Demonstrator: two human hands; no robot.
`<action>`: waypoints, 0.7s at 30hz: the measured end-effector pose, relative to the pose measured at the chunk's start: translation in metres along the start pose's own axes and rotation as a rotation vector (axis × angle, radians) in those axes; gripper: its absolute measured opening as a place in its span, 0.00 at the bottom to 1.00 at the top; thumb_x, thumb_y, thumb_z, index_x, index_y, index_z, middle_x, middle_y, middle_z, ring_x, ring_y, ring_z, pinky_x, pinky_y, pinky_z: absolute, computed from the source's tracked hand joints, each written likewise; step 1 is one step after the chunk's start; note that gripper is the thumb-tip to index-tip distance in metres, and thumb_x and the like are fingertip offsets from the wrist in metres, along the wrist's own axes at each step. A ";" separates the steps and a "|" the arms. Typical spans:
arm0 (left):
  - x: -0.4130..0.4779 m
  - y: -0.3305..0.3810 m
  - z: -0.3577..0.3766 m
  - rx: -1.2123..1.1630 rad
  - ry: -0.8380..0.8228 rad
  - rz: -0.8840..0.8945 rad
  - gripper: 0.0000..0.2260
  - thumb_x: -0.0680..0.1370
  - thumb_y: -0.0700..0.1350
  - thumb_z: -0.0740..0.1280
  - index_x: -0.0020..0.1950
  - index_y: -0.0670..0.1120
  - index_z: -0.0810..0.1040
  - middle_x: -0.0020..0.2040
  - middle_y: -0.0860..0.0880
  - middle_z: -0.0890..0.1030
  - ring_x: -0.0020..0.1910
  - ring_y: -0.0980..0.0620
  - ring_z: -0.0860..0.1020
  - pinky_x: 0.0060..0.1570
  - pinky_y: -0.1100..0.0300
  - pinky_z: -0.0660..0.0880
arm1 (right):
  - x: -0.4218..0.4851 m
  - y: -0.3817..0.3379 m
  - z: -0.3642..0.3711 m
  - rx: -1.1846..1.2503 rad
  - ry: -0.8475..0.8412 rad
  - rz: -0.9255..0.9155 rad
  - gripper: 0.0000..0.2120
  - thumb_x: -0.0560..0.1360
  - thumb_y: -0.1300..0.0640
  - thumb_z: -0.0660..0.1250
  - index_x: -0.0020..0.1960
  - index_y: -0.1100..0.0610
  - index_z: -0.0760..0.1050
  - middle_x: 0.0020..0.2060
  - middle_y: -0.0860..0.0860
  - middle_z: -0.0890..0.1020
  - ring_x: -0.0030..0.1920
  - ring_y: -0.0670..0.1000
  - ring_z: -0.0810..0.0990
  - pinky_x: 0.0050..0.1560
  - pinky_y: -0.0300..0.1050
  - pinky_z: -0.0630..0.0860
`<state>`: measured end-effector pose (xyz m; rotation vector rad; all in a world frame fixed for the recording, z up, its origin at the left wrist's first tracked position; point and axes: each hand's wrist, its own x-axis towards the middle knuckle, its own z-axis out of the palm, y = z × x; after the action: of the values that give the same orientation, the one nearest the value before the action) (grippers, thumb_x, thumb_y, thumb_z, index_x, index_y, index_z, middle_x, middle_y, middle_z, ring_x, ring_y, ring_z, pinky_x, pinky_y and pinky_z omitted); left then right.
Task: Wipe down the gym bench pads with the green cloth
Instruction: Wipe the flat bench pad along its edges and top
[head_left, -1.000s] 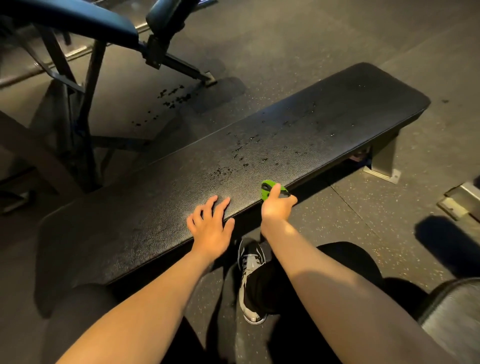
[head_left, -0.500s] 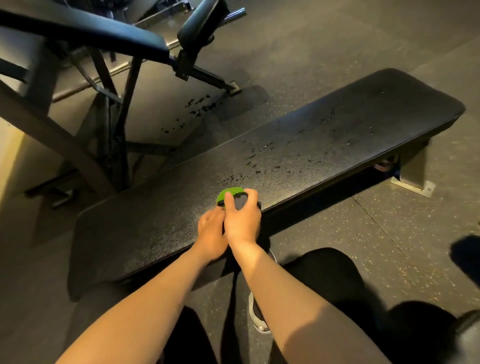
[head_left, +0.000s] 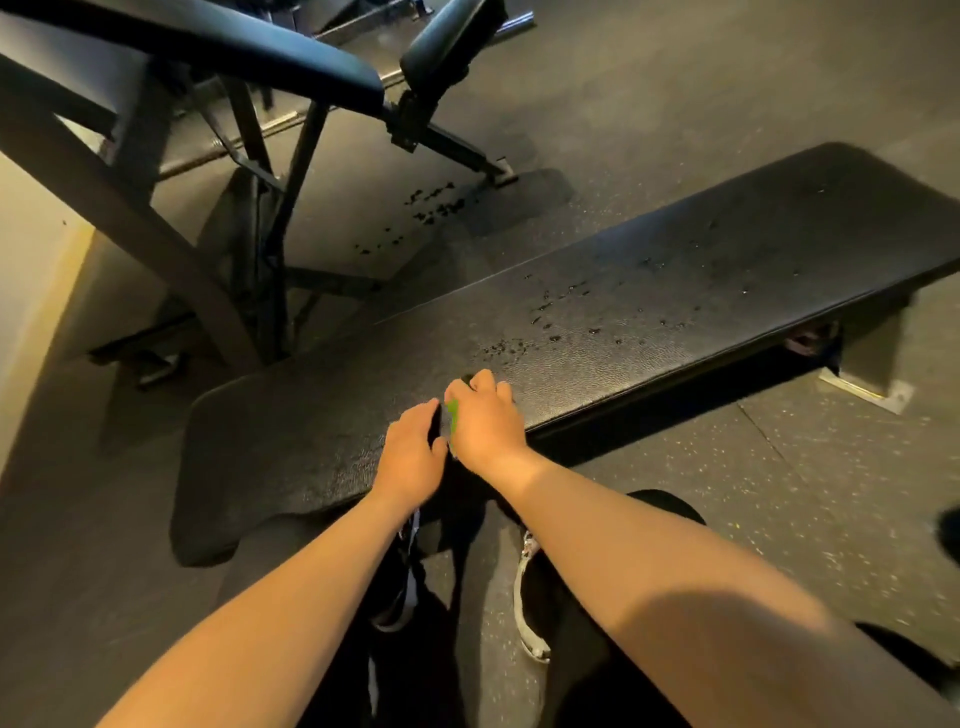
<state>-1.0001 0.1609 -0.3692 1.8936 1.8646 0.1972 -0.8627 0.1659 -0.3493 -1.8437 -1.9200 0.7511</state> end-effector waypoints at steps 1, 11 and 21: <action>-0.001 0.000 0.000 0.047 0.014 0.047 0.23 0.80 0.44 0.65 0.75 0.48 0.68 0.73 0.47 0.71 0.71 0.41 0.69 0.70 0.45 0.67 | 0.001 0.007 0.002 -0.090 -0.037 -0.088 0.19 0.75 0.59 0.67 0.65 0.54 0.71 0.64 0.55 0.67 0.63 0.60 0.66 0.60 0.52 0.71; 0.005 0.031 0.027 0.187 0.025 -0.017 0.25 0.84 0.53 0.53 0.81 0.53 0.54 0.81 0.49 0.53 0.77 0.44 0.53 0.74 0.43 0.49 | 0.013 0.087 -0.033 -0.309 0.118 -0.100 0.25 0.74 0.65 0.66 0.70 0.55 0.70 0.67 0.56 0.67 0.63 0.60 0.67 0.58 0.50 0.71; 0.005 0.038 0.032 0.104 0.036 -0.062 0.25 0.84 0.53 0.54 0.81 0.53 0.54 0.82 0.51 0.51 0.78 0.46 0.50 0.75 0.44 0.46 | -0.001 0.056 -0.005 -0.147 0.148 -0.105 0.21 0.75 0.60 0.63 0.68 0.57 0.75 0.67 0.59 0.71 0.65 0.61 0.66 0.67 0.54 0.67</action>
<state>-0.9519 0.1601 -0.3829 1.9085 1.9901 0.1173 -0.8153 0.1659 -0.3794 -1.8100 -2.0034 0.4376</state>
